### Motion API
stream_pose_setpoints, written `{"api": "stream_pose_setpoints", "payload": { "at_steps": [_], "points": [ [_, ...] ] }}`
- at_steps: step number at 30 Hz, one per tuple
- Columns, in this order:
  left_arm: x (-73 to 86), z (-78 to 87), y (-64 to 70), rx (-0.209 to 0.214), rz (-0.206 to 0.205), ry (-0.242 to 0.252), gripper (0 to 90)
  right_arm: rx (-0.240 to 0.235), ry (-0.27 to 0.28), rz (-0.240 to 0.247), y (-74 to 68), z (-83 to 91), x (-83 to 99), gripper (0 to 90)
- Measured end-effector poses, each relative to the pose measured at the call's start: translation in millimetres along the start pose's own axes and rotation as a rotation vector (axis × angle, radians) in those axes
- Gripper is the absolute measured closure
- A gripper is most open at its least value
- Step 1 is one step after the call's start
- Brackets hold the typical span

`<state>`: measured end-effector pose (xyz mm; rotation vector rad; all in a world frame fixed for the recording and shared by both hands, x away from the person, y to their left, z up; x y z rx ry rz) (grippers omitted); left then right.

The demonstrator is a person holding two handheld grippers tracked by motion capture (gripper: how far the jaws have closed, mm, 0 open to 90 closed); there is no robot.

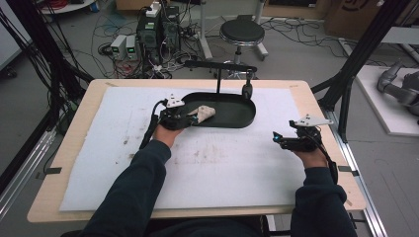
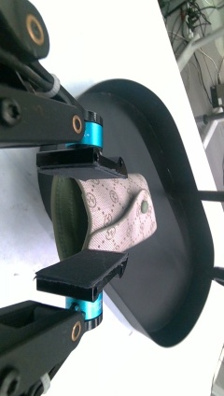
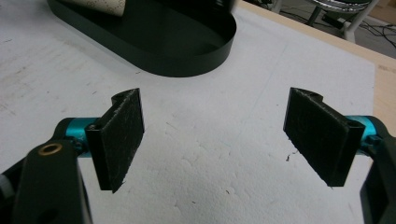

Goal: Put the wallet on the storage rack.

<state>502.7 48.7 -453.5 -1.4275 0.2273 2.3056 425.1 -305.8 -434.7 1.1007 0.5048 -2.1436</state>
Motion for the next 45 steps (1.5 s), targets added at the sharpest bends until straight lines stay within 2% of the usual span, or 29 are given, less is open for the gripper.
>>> {"api": "stream_pose_setpoints", "payload": {
  "at_steps": [9, 12, 15, 19, 21, 22, 23, 24, 27, 29, 31, 33, 39, 45],
  "points": [
    [5.3, -18.9, -3.8, -0.052, 0.0, -0.017, 53.7, -0.002, -0.003, -0.005, 0.1, -1.3, 0.5, 20.8],
    [6.4, -30.8, -1.6, -0.069, -0.03, -0.055, 54.1, -0.003, -0.003, -0.006, -0.2, -1.9, 0.5, 20.8],
    [1.0, -35.6, 3.1, -0.071, -0.028, -0.044, 53.5, -0.002, 0.001, -0.01, 0.6, -0.9, 0.7, 20.8],
    [-6.3, -30.4, 2.8, -0.061, -0.008, -0.022, 50.2, -0.004, 0.005, -0.018, 2.3, -0.2, 1.3, 20.8],
    [-9.7, -24.4, 0.4, -0.05, 0.021, -0.019, 45.5, -0.006, 0.0, -0.011, 2.1, -0.7, 1.5, 20.8],
    [-11.8, -20.8, -0.3, -0.041, 0.037, -0.018, 37.9, -0.006, 0.003, -0.01, 1.3, -1.3, 1.1, 20.8],
    [-13.7, -16.6, -0.5, -0.032, 0.059, -0.015, 37.9, -0.006, 0.003, -0.01, 1.3, -1.3, 1.1, 20.8],
    [-15.5, -11.7, 0.0, -0.017, 0.076, -0.003, 34.1, -0.009, 0.005, -0.006, 1.2, -1.5, 1.0, 20.8],
    [-16.0, 6.0, 1.3, 0.015, 0.091, 0.035, 27.1, -0.024, 0.012, -0.011, -0.2, -2.7, 1.7, 20.8],
    [-13.4, 18.8, -0.7, 0.02, 0.096, 0.057, 23.2, -0.034, 0.01, -0.012, -0.5, -4.4, 3.3, 20.8],
    [-10.7, 33.0, -4.7, 0.023, 0.114, 0.083, 22.3, -0.045, 0.009, -0.014, -2.5, -5.6, 4.3, 20.8],
    [-8.7, 47.9, -8.1, 0.025, 0.113, 0.124, 22.3, -0.053, 0.013, -0.005, -4.4, -5.9, 4.1, 20.8],
    [7.0, 81.6, -26.7, -0.017, 0.112, 0.159, 22.2, -0.061, 0.018, 0.006, -7.3, -3.8, 3.7, 20.8],
    [26.8, 104.4, -47.1, -0.05, 0.098, 0.159, 22.6, -0.063, 0.027, 0.021, -13.0, -1.7, 2.0, 20.8]
  ]
}}
Point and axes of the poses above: each handheld gripper's, and its own axes: z roughly backward along the jaws, x roughly out of its underside, y roughly to its right, the point moved 8 cm from there along -z, roughly forward along the jaws, and after that the axes turned 15 degrees about -x, right-handed, at the moved point
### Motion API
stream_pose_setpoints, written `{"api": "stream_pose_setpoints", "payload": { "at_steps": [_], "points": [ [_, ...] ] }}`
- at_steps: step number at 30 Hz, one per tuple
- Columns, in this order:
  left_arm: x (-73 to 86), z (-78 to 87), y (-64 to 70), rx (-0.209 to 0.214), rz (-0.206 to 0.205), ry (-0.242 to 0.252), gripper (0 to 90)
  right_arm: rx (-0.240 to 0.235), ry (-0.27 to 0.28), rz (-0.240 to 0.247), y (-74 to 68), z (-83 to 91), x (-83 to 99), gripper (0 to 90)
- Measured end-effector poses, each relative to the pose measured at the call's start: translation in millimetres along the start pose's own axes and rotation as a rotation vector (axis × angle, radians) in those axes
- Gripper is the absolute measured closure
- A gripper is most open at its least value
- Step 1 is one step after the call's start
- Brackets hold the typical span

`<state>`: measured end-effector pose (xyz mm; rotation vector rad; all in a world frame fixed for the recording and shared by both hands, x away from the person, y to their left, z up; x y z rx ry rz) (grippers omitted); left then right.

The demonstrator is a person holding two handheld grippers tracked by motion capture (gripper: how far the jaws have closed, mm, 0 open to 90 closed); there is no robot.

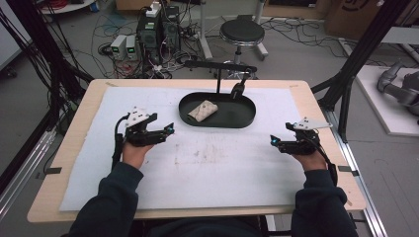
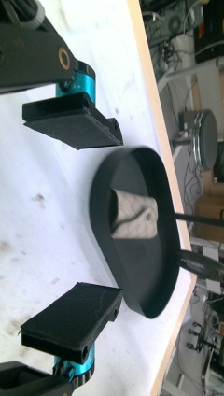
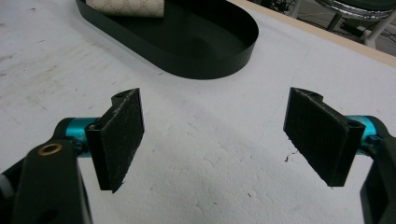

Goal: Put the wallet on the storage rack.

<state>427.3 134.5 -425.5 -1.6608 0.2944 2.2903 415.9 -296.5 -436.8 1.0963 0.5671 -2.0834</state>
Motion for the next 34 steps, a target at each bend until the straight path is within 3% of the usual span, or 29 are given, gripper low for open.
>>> {"api": "stream_pose_setpoints", "payload": {
  "at_steps": [8, 34],
  "points": [
    [3.5, 18.6, -21.4, -0.02, 0.026, 0.037, 22.6, -0.005, 0.01, 0.007, -8.6, 1.2, -0.6, 20.8],
    [4.6, 26.6, -31.3, -0.055, 0.036, 0.056, 22.6, -0.004, 0.006, 0.011, -9.1, -1.4, -0.4, 20.8]
  ]
}}
Point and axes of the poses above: each handheld gripper's, and its own axes: z roughly backward along the jaws, x roughly out of its underside, y roughly to its right, the point moved 8 cm from there along -z, roughly forward along the jaws, and after that the axes turned 15 degrees about -x, right-handed, at the moved point
